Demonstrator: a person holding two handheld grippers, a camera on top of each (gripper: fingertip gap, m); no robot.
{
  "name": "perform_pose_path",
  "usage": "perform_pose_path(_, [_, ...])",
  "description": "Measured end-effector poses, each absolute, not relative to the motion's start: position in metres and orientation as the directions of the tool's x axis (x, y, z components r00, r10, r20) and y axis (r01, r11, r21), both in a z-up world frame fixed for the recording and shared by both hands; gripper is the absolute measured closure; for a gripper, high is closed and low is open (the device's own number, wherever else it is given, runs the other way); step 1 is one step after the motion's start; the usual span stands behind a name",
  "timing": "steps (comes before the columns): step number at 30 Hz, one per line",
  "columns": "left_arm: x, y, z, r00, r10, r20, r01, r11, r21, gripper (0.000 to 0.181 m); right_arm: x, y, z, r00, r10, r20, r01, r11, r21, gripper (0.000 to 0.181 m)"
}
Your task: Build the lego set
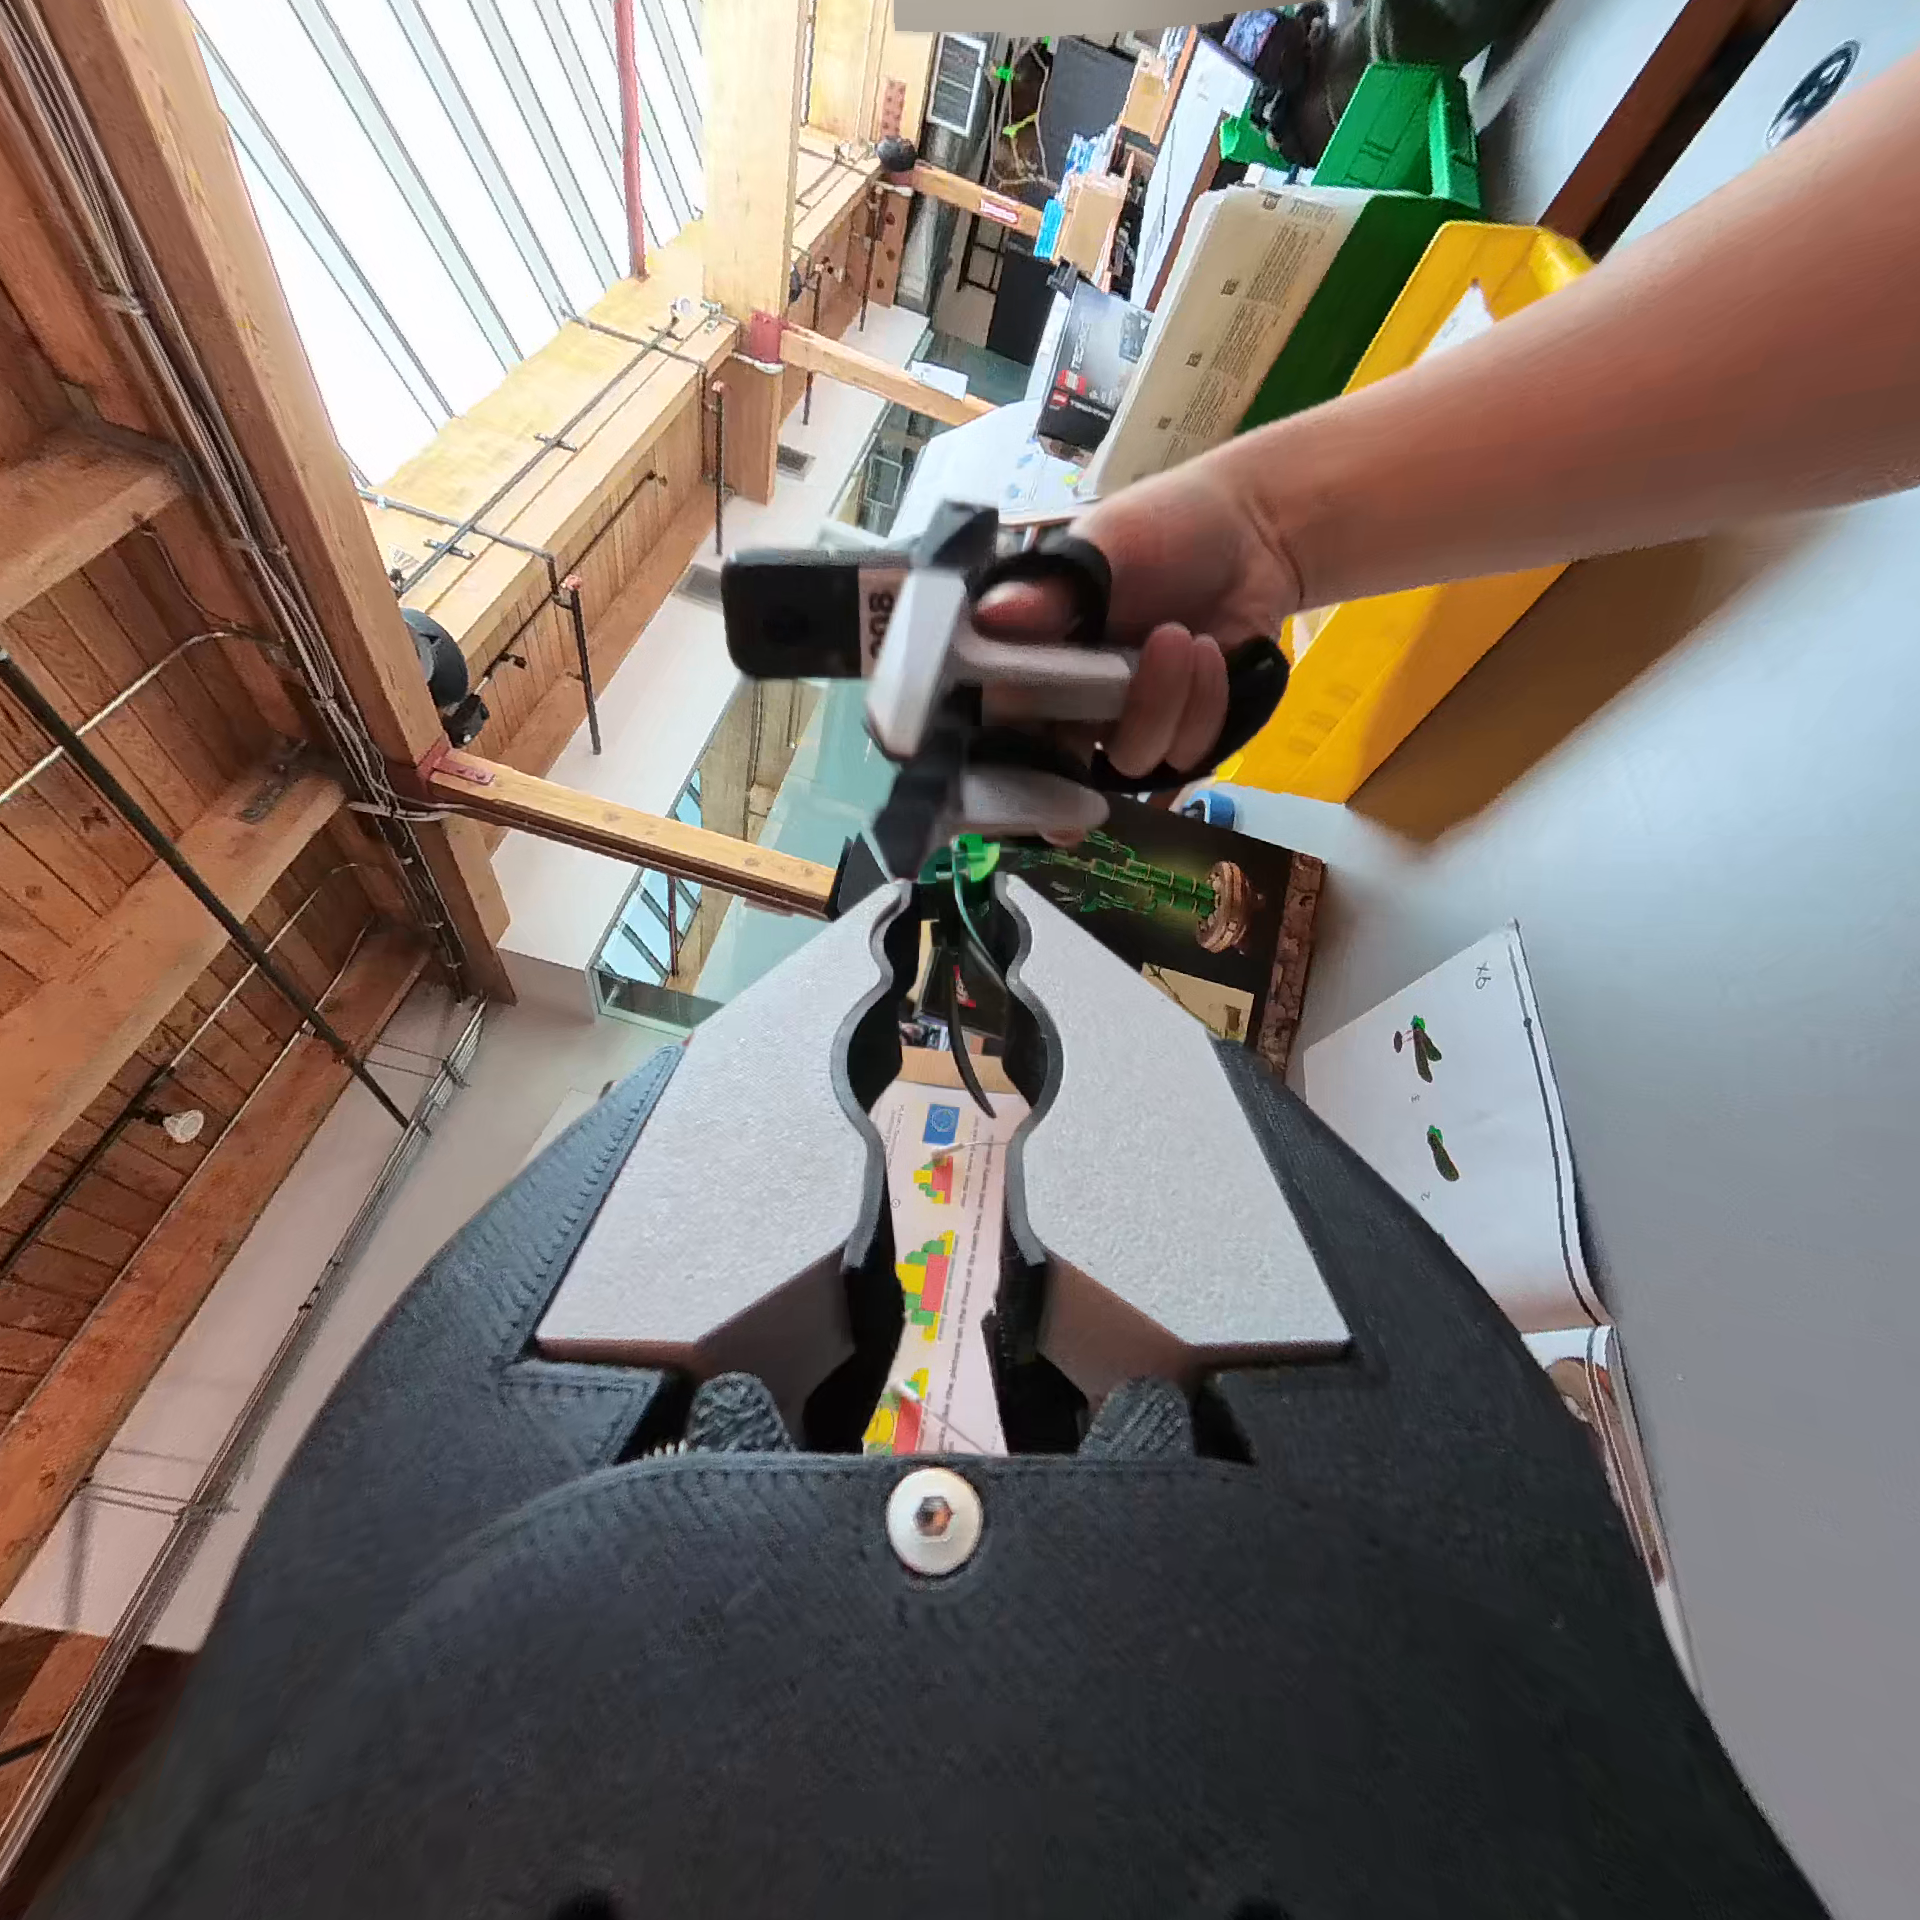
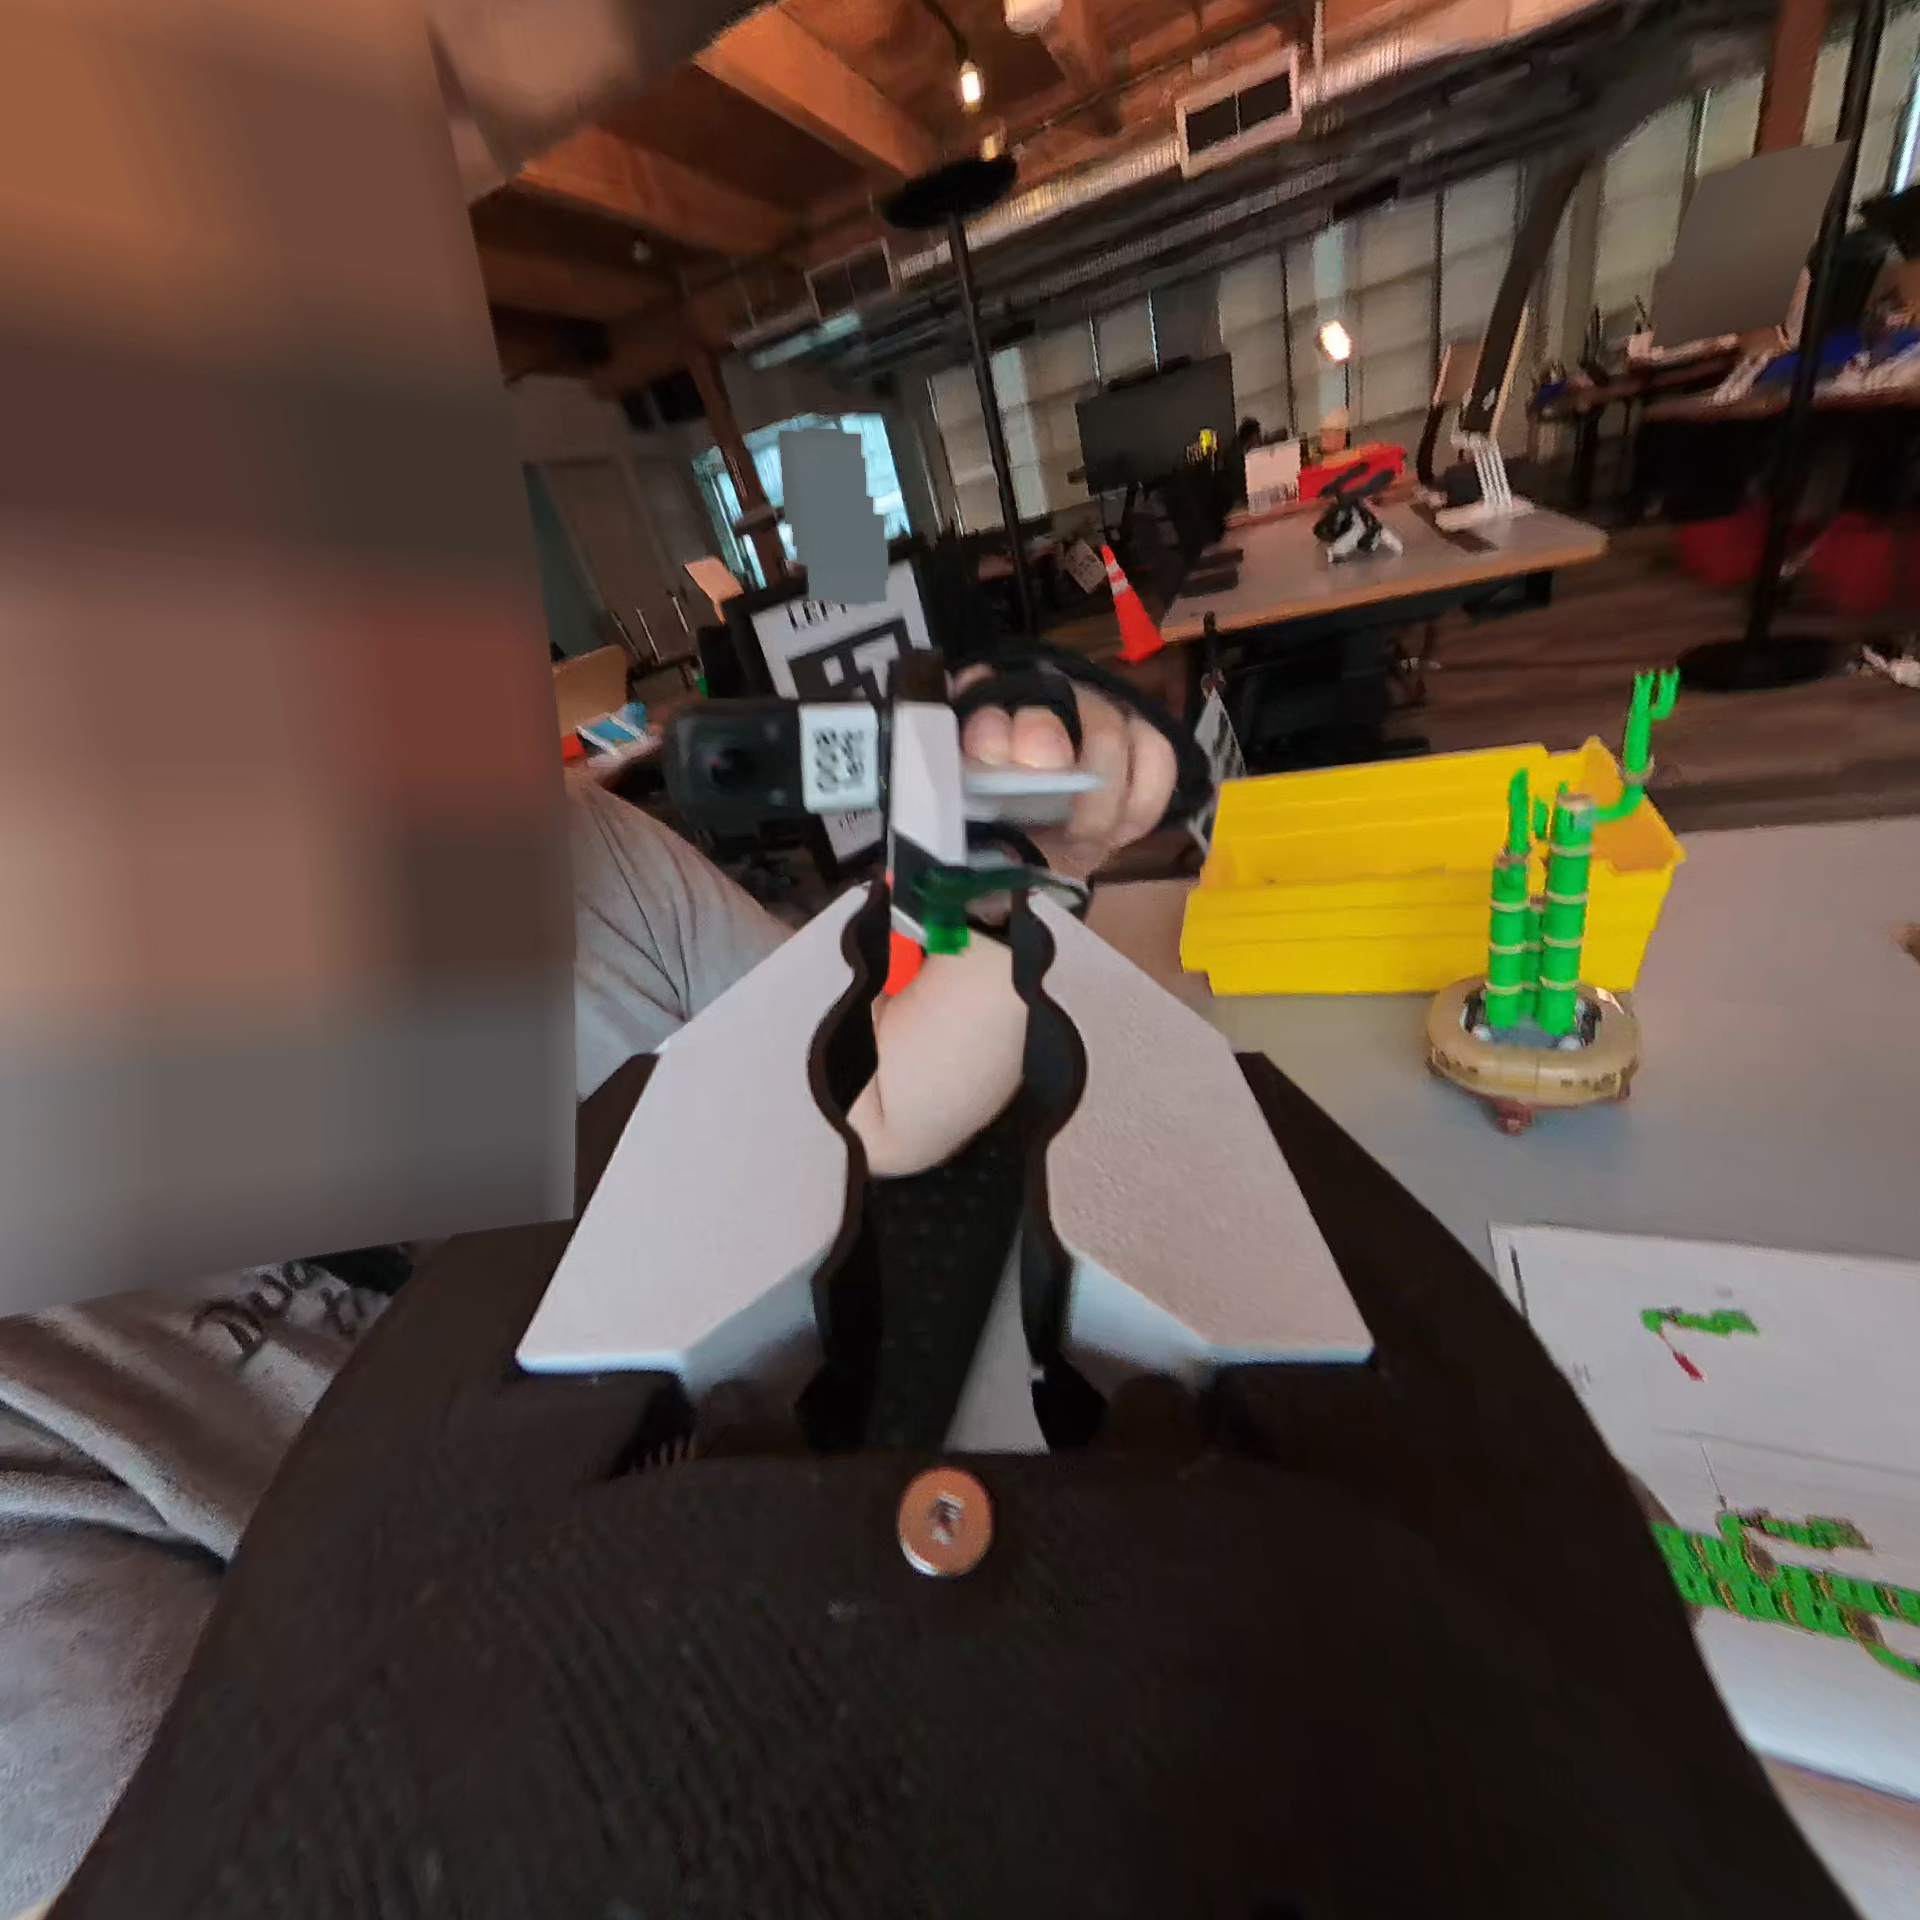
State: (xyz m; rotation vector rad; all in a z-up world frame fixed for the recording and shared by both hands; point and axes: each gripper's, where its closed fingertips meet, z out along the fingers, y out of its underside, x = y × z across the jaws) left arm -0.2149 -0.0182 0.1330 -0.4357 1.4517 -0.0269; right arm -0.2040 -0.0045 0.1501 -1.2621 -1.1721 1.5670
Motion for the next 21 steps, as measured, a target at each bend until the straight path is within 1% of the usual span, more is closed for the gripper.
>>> perform_pose_path(1, [-0.214, -0.019, 0.132, 0.128, -0.281, -0.951, -0.240, 0.922, -0.304, 0.171, -0.207, -0.004, 0.140, -0.190, 0.950, -0.249, 0.017, -0.250, -0.968, 0.160])
perform_pose_path(3, [-0.214, -0.019, 0.132, 0.126, -0.278, -0.952, -0.240, 0.923, -0.301, 0.171, -0.209, -0.010, 0.130, -0.224, 0.944, -0.242, 0.068, -0.233, -0.970, 0.157])
perform_pose_path(6, [-0.212, -0.019, 0.129, 0.116, -0.280, -0.953, -0.233, 0.925, -0.301, 0.171, -0.212, -0.012, 0.128, -0.240, 0.940, -0.244, 0.082, -0.231, -0.969, 0.158])
perform_pose_path(10, [-0.210, -0.020, 0.127, 0.110, -0.283, -0.953, -0.223, 0.927, -0.301, 0.170, -0.212, -0.015, 0.129, -0.266, 0.935, -0.233, 0.079, -0.220, -0.972, 0.174])
perform_pose_path(17, [-0.207, -0.016, 0.119, 0.075, -0.331, -0.941, -0.233, 0.911, -0.340, 0.171, -0.211, -0.012, 0.120, -0.240, 0.924, -0.298, 0.134, -0.273, -0.953, 0.175])
perform_pose_path(20, [-0.204, -0.008, 0.120, 0.115, -0.378, -0.919, -0.250, 0.884, -0.395, 0.171, -0.206, -0.006, 0.122, -0.218, 0.922, -0.319, 0.122, -0.299, -0.946, 0.175])
perform_pose_path(21, [-0.204, -0.005, 0.121, 0.128, -0.402, -0.907, -0.258, 0.869, -0.422, 0.168, -0.203, -0.005, 0.123, -0.219, 0.920, -0.325, 0.113, -0.306, -0.945, 0.175])
